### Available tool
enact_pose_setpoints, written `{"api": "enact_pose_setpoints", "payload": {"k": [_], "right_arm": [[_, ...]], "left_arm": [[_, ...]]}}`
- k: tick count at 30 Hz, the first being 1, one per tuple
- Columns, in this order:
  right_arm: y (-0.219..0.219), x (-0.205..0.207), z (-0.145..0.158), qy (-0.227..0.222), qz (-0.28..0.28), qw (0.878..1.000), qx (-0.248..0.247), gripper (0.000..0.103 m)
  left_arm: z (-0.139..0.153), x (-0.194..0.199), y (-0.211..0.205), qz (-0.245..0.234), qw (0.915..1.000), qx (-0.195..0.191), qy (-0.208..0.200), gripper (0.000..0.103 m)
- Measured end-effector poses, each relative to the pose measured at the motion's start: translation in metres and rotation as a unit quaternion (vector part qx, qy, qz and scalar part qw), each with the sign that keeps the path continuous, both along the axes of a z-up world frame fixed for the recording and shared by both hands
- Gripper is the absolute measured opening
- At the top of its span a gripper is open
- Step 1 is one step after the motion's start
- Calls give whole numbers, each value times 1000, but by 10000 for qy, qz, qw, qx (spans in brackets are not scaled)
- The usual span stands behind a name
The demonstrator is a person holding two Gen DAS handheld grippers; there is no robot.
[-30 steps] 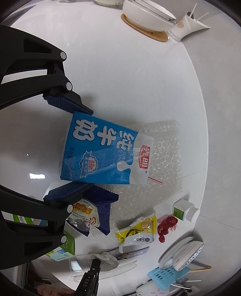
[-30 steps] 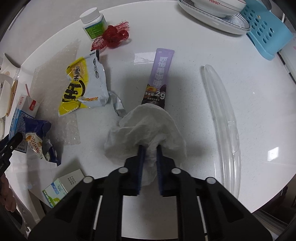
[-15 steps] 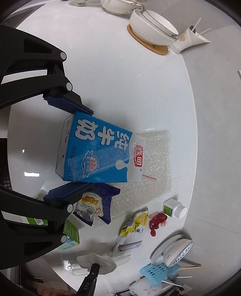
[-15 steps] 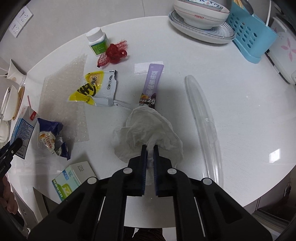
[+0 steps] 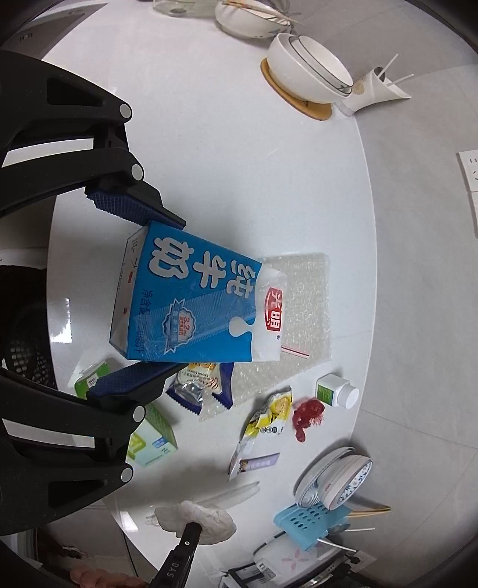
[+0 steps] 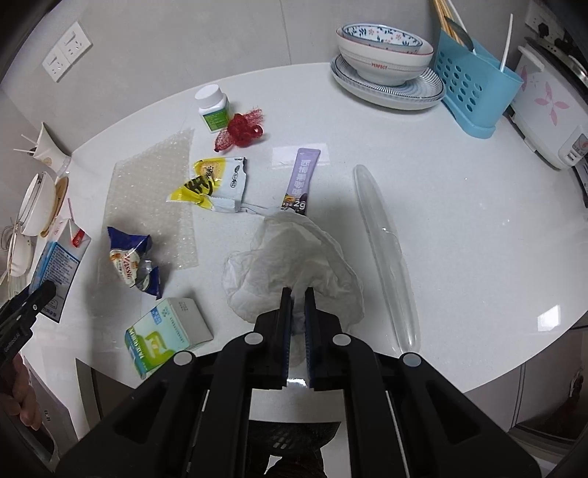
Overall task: Collect trash
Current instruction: 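Carry the milk carton and tissue with both tools over the trash bin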
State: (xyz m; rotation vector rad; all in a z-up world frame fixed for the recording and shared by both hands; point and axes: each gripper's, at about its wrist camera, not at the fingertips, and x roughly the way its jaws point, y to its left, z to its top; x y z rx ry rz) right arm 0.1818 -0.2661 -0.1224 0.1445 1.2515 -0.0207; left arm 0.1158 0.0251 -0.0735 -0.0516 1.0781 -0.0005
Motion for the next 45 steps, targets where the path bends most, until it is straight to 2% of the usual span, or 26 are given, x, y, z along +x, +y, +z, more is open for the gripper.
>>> {"api": "enact_pose_setpoints", "payload": {"k": [12, 25, 45], "right_arm": [[3, -42, 24, -318, 138, 9994, 22, 6], [0, -95, 31, -482, 281, 9984, 62, 6], [-6, -176, 4, -359, 729, 9966, 97, 6]], "left_arm": [[15, -45, -18, -37, 9998, 14, -193, 66], [21, -101, -43, -64, 9995, -113, -286, 66], [-17, -187, -79, -230, 9990, -335, -177, 66]]}}
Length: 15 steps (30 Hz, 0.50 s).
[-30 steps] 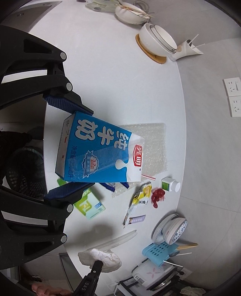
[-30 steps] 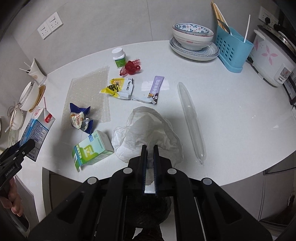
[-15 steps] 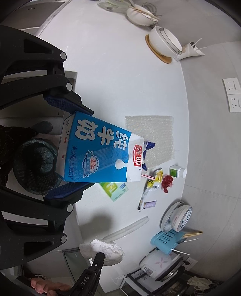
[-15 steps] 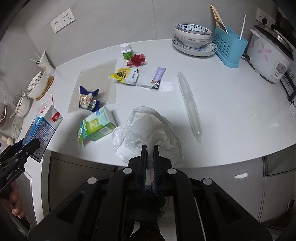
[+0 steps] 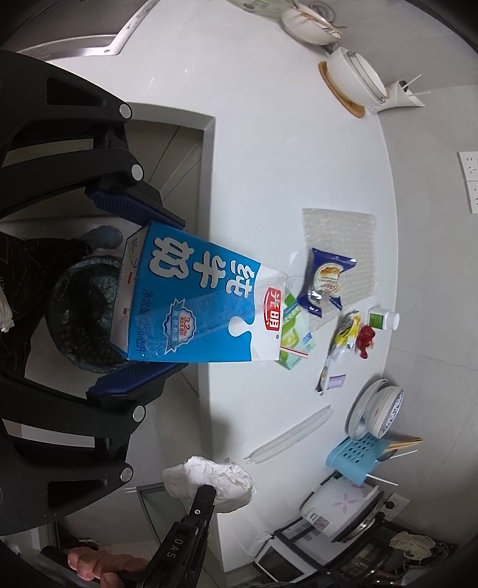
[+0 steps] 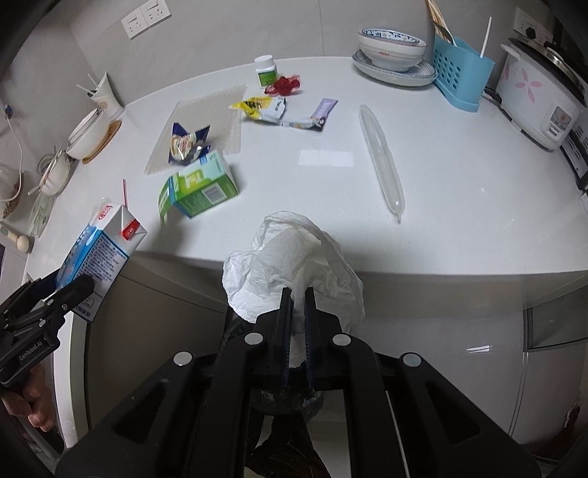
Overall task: Collect trash
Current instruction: 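Carry the milk carton and tissue with both tools over the trash bin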
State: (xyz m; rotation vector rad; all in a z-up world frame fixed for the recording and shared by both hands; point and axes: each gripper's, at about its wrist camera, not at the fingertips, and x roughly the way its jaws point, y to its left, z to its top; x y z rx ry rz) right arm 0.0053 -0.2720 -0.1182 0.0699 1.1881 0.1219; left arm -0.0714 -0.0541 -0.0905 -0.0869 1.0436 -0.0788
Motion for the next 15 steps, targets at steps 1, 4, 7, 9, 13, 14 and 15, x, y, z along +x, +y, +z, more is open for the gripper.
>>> {"api": "enact_pose_setpoints", "payload": {"k": [1, 4, 7, 9, 13, 14, 15], "right_arm": [[0, -3, -2, 10, 11, 10000, -1, 6], [-3, -14, -11, 75, 28, 10000, -1, 6], [-4, -24, -22, 121, 64, 9999, -10, 6], [-3, -30, -30, 142, 92, 9999, -18, 6], [0, -37, -47, 213, 149, 9997, 11, 6], [1, -39, -52, 235, 173, 9996, 7, 6], [2, -41, -57, 241, 197, 9995, 10, 6]], "left_arm": [[-3, -3, -1, -13, 10000, -35, 18, 66], [-11, -10, -6, -52, 10000, -45, 60, 66], [-21, -15, -13, -123, 9999, -39, 99, 66], [-29, -19, -17, -173, 9998, -16, 119, 66], [-45, -23, -24, -242, 9995, -118, 178, 66], [-49, -23, -25, -264, 9994, -110, 183, 66], [-53, -23, -27, -278, 9994, -97, 196, 66]]}}
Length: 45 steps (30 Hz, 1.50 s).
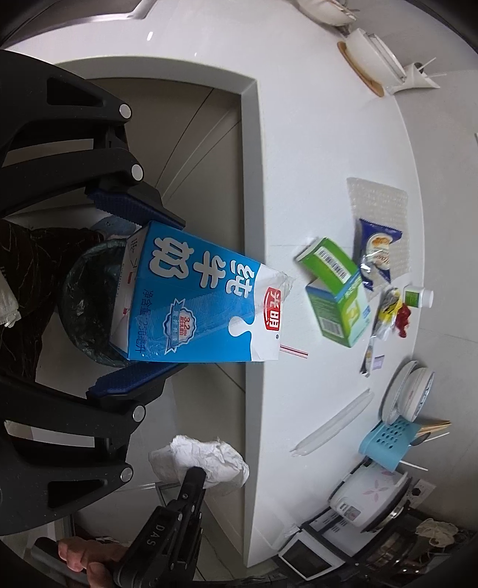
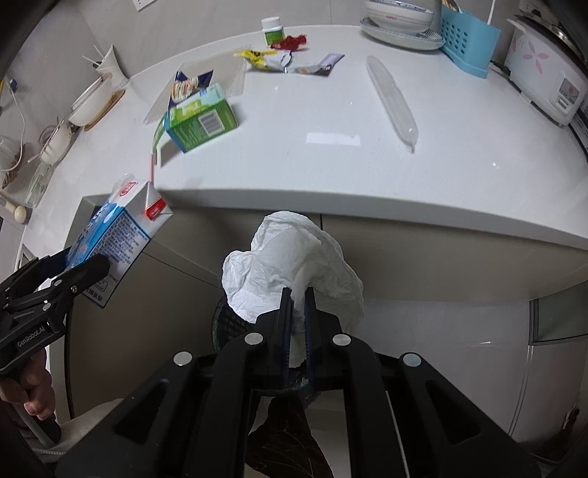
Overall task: Collect trash
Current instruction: 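Carry the milk carton and tissue with both tools over the trash bin, then open the left tool to drop the carton while the right tool drops the tissue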
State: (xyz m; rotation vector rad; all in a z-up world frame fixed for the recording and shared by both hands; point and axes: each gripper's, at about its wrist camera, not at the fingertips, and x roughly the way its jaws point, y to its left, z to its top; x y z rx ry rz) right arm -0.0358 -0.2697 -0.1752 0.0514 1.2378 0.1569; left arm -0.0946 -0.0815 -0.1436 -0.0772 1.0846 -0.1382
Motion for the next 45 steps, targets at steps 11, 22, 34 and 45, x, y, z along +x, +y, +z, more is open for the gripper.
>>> {"api": "enact_pose_setpoints", "payload": {"k": [11, 22, 34, 45], "right_arm": [[-1, -5, -51, 230, -26, 9997, 89, 6], [1, -8, -92, 237, -55, 9997, 43, 6], [-3, -14, -115, 331, -186, 9993, 36, 6], [-12, -21, -114, 348, -409, 9985, 47, 6]], "left_arm": [[-43, 1, -12, 19, 9998, -29, 185, 66], [-86, 9, -25, -75, 9995, -89, 304, 66], [-122, 7, -32, -219, 9980, -57, 586, 66], [-124, 7, -39, -645, 9959, -58, 625, 79]]}}
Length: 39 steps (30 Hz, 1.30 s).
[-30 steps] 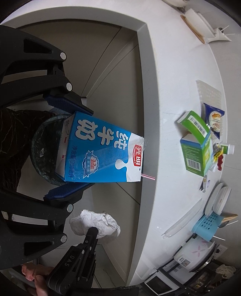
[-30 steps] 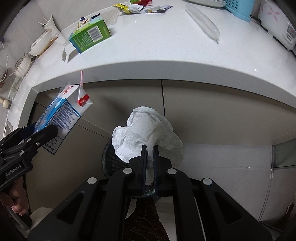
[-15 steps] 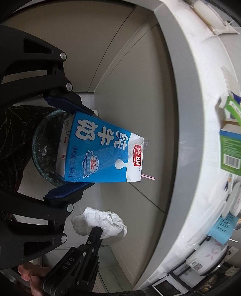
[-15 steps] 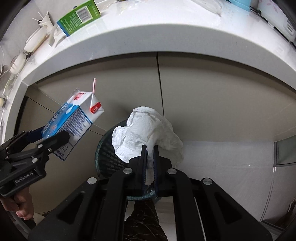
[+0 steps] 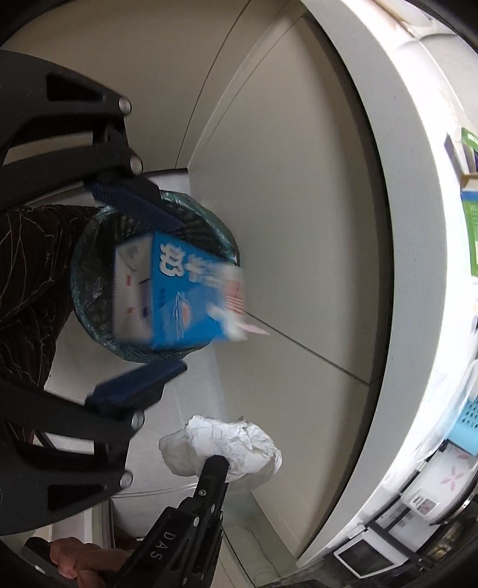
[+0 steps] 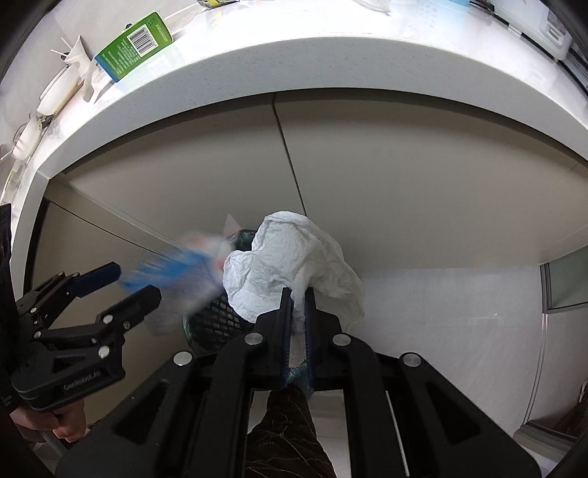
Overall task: Collect trash
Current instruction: 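Open the left tool to drop the carton while the right tool drops the tissue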
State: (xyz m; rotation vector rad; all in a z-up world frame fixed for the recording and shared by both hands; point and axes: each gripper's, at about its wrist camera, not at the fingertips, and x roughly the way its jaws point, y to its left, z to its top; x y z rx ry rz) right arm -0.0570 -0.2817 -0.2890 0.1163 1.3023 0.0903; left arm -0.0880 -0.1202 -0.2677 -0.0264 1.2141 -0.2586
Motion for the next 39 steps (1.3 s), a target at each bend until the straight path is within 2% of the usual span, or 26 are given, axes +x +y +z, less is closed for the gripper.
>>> {"api": "enact_pose_setpoints", "payload": {"k": [2, 9, 19, 30, 36, 39], "right_arm": [[-1, 1, 0, 8, -8, 10000, -3, 6], [4, 4, 1, -12, 98, 9999, 52, 6], [44, 21, -13, 121, 573, 9983, 34, 6], [91, 36, -46, 381, 1017, 9940, -102, 8], [106, 44, -66, 525, 1034, 9931, -175, 9], [95, 40, -71, 592, 1021, 9929, -174, 9]], "left_arm": [[1, 0, 2, 15, 10000, -17, -27, 80], [5, -4, 22, 272, 9995, -9, -131, 97], [8, -9, 51, 641, 9979, 78, -85, 97], [0, -8, 79, 863, 9960, 231, 79, 97], [-7, -7, 96, 984, 9945, 283, 210, 97], [-13, -7, 101, 1029, 9938, 321, 280, 97]]}}
